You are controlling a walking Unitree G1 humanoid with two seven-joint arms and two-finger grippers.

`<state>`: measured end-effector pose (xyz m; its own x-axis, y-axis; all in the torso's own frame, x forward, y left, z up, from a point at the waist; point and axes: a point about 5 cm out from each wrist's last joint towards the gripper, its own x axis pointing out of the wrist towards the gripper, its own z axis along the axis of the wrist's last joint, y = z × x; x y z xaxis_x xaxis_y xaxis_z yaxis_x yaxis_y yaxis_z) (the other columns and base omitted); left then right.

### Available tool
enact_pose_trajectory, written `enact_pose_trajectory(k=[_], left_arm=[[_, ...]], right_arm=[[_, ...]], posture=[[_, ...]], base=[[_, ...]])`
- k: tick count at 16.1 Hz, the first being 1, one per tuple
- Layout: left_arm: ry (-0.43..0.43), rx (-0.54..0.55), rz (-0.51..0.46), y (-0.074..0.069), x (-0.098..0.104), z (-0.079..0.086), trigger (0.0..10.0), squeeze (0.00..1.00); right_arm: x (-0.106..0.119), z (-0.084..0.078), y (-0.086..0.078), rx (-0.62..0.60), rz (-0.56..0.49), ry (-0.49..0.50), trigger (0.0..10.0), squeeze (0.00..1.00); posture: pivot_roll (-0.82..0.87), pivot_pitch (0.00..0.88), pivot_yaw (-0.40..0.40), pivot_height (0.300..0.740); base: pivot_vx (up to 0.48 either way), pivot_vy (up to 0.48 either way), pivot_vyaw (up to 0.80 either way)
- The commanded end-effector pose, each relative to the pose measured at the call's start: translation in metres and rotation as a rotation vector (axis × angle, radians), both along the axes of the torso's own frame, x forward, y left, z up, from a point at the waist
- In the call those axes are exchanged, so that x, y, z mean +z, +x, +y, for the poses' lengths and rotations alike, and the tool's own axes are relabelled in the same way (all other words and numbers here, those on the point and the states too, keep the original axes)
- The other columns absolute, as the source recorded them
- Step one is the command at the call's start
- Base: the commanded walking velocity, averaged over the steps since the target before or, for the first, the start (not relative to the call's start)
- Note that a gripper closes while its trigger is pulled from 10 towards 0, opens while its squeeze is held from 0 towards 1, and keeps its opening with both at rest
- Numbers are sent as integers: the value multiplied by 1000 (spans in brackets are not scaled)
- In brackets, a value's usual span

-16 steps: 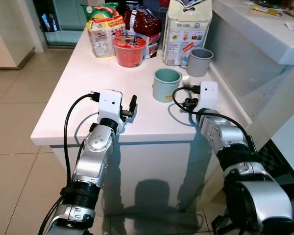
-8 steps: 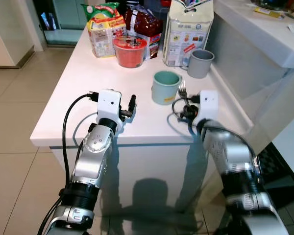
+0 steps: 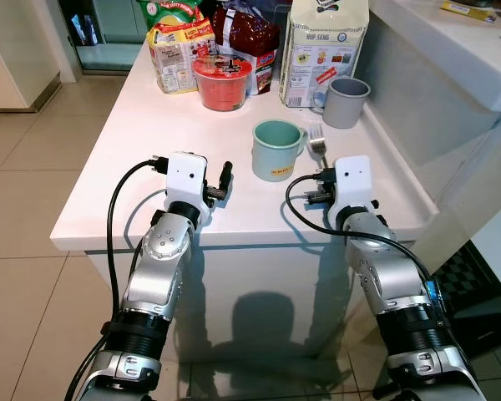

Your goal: Setting the table

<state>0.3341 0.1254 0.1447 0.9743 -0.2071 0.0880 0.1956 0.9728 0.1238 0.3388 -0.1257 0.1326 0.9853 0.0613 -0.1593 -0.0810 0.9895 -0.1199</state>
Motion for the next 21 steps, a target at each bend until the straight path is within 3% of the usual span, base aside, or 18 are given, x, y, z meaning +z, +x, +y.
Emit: enact_pose_trajectory(k=[1, 4, 8, 13, 21], left_arm=[[7, 1, -6, 1, 3, -1, 10000, 0], [8, 1, -6, 1, 3, -1, 10000, 0], [3, 3, -11, 0, 4, -1, 10000, 0], [-31, -1, -49, -1, 12, -1, 10000, 0], [-45, -16, -41, -2, 11, -2, 10000, 0]], right_arm=[[-13, -10, -3, -40, 45, -29, 0, 0], [0, -12, 2, -64, -42, -29, 0, 0], [31, -13, 3, -65, -282, -46, 0, 0], [40, -6, -1, -15, -401, -84, 0, 0], [25, -10, -3, -24, -379, -64, 0, 0]], posture=[[11, 0, -13, 740], [12, 0, -11, 740], [13, 0, -11, 740], [17, 0, -14, 740], [22, 0, -13, 740]], base=[[0, 0, 0], [0, 0, 0], [0, 0, 0], [0, 0, 0], [0, 0, 0]])
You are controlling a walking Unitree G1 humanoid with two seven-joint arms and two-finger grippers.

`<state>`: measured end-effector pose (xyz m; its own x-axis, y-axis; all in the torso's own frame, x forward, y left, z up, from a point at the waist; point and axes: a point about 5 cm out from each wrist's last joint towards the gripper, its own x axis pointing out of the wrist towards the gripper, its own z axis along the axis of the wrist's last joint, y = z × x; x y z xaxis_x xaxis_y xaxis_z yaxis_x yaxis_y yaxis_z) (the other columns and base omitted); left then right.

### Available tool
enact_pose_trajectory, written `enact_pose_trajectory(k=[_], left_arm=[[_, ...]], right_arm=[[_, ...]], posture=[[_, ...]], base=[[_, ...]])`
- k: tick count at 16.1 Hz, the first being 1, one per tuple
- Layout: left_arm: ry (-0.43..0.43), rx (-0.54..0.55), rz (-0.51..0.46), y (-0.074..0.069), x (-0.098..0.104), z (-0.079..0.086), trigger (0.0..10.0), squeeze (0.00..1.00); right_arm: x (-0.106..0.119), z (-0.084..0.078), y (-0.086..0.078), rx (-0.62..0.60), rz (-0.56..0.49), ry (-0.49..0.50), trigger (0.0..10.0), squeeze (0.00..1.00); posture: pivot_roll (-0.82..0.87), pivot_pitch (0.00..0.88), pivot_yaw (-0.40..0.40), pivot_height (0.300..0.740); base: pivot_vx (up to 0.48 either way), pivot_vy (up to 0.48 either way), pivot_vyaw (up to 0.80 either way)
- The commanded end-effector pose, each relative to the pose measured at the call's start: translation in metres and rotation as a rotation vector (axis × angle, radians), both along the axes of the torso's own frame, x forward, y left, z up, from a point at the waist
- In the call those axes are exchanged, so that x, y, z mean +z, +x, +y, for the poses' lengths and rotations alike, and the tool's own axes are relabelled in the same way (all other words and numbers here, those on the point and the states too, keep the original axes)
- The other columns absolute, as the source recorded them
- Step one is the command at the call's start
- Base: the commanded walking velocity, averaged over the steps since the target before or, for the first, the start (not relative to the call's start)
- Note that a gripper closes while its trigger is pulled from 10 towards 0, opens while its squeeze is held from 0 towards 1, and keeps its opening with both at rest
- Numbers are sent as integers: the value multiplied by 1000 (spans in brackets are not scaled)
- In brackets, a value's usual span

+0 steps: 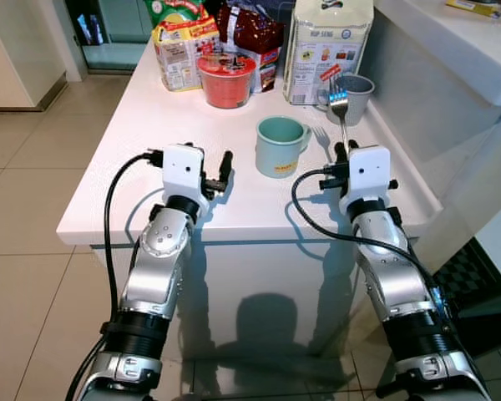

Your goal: Setting the table

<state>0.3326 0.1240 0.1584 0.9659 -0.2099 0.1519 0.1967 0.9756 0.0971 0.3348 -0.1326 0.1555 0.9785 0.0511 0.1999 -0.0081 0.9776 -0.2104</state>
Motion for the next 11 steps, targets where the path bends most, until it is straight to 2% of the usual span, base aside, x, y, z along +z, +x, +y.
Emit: enact_pose_trajectory(k=[1, 11], left_arm=[[-2, -10, 24, 0, -4, -2, 10000, 0], [4, -15, 77, 0, -12, -3, 10000, 0]], right_arm=[[0, -3, 1, -12, -5, 20, 0, 0], [-9, -5, 1, -11, 25, 30, 0, 0]], posture=[[21, 0, -12, 740], [19, 0, -13, 740]], base=[[0, 0, 0], [0, 0, 0]])
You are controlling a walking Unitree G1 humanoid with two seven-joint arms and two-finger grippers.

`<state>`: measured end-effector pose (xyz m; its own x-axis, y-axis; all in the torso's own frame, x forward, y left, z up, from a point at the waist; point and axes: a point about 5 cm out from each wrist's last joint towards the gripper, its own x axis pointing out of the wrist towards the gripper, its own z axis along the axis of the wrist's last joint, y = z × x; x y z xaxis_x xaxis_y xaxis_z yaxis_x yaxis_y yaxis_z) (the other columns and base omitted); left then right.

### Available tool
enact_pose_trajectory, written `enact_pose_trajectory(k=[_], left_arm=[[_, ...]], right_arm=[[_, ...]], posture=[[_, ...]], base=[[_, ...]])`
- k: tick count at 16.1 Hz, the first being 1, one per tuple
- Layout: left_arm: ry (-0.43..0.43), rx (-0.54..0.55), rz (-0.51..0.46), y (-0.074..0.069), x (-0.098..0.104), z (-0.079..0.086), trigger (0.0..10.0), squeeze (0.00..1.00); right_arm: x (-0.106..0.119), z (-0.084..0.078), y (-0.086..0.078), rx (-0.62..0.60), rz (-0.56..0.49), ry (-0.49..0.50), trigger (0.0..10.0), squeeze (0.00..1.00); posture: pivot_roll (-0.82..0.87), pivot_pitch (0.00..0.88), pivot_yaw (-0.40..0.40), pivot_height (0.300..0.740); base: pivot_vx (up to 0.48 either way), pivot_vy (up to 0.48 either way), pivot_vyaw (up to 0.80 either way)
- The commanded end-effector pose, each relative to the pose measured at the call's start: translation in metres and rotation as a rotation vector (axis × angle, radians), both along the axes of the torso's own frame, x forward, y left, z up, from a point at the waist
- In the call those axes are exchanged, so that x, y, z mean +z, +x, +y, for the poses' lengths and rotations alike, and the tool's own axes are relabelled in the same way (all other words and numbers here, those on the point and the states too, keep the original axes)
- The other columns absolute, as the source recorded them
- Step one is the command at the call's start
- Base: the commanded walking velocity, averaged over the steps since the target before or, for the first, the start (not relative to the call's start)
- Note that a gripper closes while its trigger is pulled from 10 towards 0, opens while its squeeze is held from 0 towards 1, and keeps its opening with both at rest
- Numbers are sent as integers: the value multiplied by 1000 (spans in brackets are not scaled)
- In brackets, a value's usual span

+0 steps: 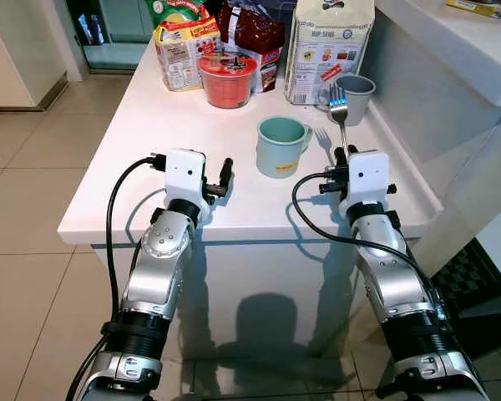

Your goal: Setting the table

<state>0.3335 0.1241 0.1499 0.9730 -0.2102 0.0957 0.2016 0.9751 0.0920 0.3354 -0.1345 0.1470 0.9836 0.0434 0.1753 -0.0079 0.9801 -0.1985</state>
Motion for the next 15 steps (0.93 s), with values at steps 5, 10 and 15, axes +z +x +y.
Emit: enact_pose_trajectory(k=[5, 10, 15], left_arm=[[-4, -17, 36, -1, -6, -3, 10000, 0], [-4, -17, 30, -1, -5, -4, 10000, 0], [-26, -14, 5, -1, 0, 1, 10000, 0]], right_arm=[[-3, -5, 0, -15, 9, 33, 0, 0], [-5, -8, 0, -20, 13, 32, 0, 0], [-8, -9, 0, -25, 23, 31, 0, 0]], posture=[[17, 0, -12, 740], [16, 0, -12, 740], [22, 0, -10, 740]], base=[[0, 0, 0], [0, 0, 0], [0, 0, 0]])
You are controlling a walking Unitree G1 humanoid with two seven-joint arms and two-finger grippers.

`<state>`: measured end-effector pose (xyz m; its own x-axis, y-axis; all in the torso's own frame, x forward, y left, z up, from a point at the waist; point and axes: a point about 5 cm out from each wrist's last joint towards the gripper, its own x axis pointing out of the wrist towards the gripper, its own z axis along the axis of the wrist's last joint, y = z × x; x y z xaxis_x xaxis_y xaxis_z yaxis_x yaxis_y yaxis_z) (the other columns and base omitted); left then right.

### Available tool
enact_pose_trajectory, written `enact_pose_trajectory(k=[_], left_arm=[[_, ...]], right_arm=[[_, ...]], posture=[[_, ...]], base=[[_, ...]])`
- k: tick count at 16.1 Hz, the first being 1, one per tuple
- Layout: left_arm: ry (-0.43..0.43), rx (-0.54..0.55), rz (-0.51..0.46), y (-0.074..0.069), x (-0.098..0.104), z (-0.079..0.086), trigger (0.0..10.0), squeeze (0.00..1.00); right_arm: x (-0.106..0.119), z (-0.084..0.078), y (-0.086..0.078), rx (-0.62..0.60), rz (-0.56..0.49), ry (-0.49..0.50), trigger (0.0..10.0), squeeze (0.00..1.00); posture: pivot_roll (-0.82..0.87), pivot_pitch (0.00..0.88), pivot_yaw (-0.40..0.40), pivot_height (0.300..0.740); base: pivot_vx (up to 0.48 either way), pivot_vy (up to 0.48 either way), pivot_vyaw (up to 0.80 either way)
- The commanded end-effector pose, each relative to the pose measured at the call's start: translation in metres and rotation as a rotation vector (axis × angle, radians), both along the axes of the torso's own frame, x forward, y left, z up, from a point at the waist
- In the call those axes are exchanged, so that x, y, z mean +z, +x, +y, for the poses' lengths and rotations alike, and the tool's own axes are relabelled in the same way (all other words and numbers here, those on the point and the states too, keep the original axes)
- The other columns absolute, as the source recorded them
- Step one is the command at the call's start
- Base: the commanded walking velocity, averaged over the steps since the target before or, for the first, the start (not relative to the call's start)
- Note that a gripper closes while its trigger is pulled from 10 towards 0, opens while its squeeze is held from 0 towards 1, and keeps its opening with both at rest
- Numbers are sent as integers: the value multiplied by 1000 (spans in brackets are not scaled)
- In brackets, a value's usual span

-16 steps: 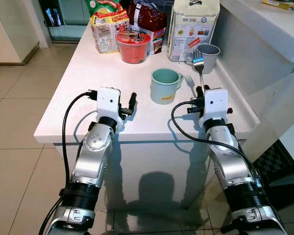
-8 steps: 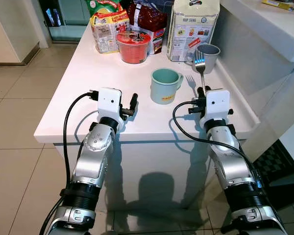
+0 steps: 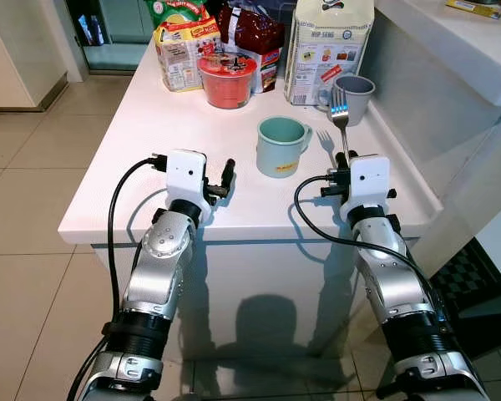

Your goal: Setting the table

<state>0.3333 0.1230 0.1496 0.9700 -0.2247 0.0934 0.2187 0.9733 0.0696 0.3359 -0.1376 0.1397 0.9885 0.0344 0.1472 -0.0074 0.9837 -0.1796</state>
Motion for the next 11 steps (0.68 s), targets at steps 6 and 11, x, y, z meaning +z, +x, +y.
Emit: enact_pose_trajectory(k=[6, 11], left_arm=[[-41, 5, -11, -4, 1, 7, 10000, 0], [-152, 63, -8, -23, -2, 45, 10000, 0]], right_arm=[[-1, -12, -1, -27, -6, 10, 0, 0], [-15, -22, -8, -45, 27, -5, 0, 0]], posture=[[28, 0, -15, 740], [51, 0, -16, 740]], base=[[0, 0, 0], [0, 0, 0]])
